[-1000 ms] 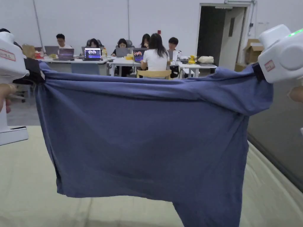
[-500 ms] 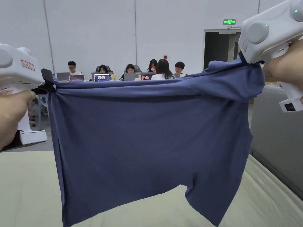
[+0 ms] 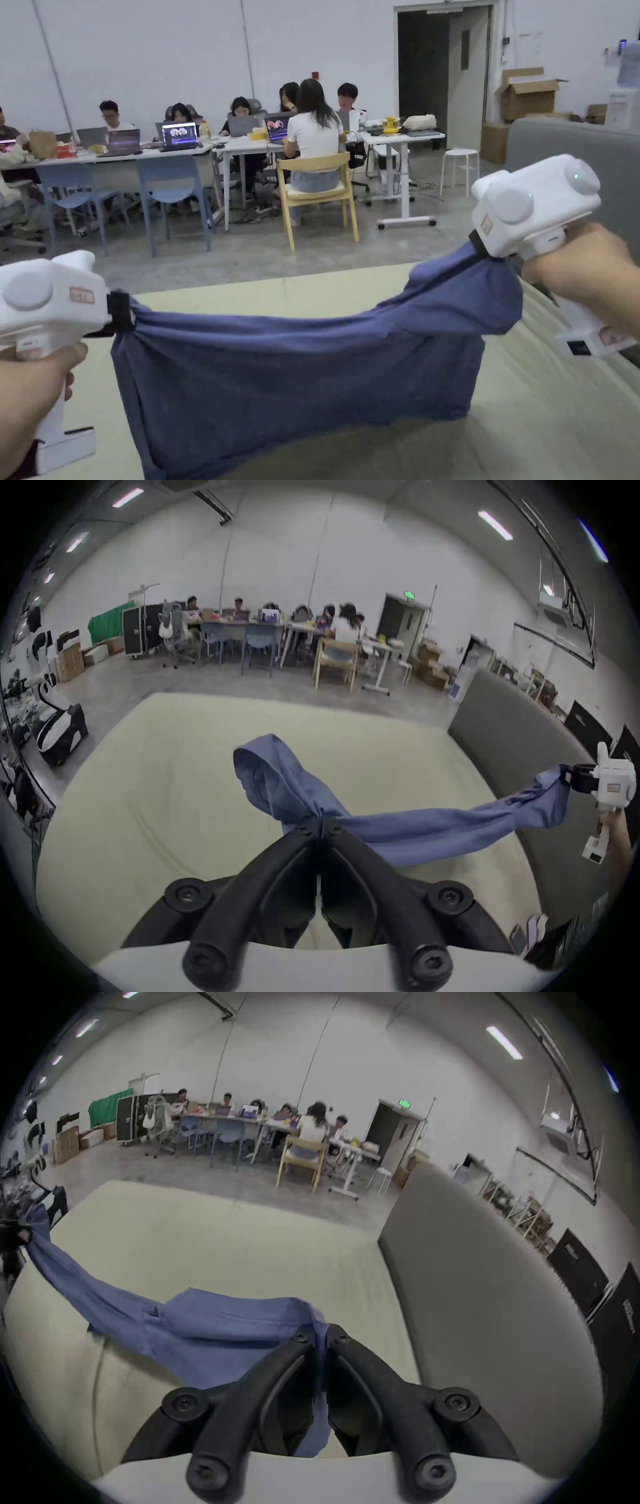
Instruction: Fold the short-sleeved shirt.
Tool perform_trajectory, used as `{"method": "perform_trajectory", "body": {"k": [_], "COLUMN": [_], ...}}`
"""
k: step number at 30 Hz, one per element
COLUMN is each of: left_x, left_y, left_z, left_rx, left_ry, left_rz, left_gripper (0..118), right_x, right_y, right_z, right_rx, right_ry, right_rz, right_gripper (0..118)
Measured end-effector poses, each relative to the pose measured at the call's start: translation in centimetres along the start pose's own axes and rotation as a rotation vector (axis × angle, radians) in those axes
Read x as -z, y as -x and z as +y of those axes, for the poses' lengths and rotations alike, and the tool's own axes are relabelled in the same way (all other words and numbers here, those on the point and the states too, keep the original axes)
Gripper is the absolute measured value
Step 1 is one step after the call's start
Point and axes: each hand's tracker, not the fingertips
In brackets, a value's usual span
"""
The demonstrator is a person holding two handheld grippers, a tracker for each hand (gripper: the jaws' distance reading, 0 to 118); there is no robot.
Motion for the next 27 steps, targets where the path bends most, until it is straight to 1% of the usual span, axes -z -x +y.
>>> {"method": "perform_trajectory", "body": {"k": [1,3,6,7,10,11,13,14,15,19,21,22,23,25,27], "left_x": [0.6,1.1,1.0,0.5,-0.9,-1.7,-3.3,-4.3,-4.1,-7.6,-8.5,-8.8,-9.1,-9.7,-10.5], "left_y": [0.1,0.0,0.3,0.5,0.9,0.9,0.7,0.6,1.9,2.1,2.3,2.5,2.6,2.9,2.9], "left_z": [-1.8,-5.3,-10.0,-11.7,-16.6,-18.2,-21.6,-23.0,-24.2,-28.4,-30.0,-30.8,-31.5,-32.6,-33.8], "left_rx": [0.003,0.012,0.011,0.006,-0.005,0.001,0.02,0.035,0.046,0.087,0.092,0.096,0.09,0.07,0.054], "left_ry": [0.023,0.066,0.133,0.121,0.188,0.235,0.281,0.296,0.305,0.369,0.394,0.405,0.407,0.416,0.416], "left_rz": [-0.006,-0.006,-0.043,-0.045,-0.064,-0.068,-0.074,-0.097,-0.103,-0.121,-0.117,-0.113,-0.111,-0.116,-0.118], "left_gripper": [0,0,0,0,0,0,0,0,0,0,0,0,0,0,0], "right_x": [0.6,1.4,2.4,2.5,1.2,0.4,-1.6,-3.0,-4.0,-7.6,-8.7,-9.1,-9.4,-9.6,-9.8], "right_y": [0.3,1.0,0.9,0.8,0.8,0.9,1.3,1.7,1.7,1.4,1.7,2.0,2.2,2.2,2.1], "right_z": [-2.0,-5.9,-11.4,-13.4,-19.3,-21.0,-24.5,-26.1,-27.6,-32.0,-33.9,-35.0,-35.8,-37.5,-38.9], "right_rx": [0.002,-0.022,-0.014,-0.012,-0.003,-0.011,-0.056,-0.099,-0.102,-0.05,-0.059,-0.093,-0.107,-0.095,-0.061], "right_ry": [0.009,0.069,0.116,0.126,0.189,0.231,0.223,0.216,0.225,0.26,0.266,0.281,0.29,0.306,0.334], "right_rz": [0.012,0.045,0.078,0.091,0.117,0.105,0.104,0.09,0.078,0.122,0.116,0.112,0.106,0.108,0.111], "right_gripper": [6,6,6,6,6,6,6,6,6,6,6,6,6,6,6]}}
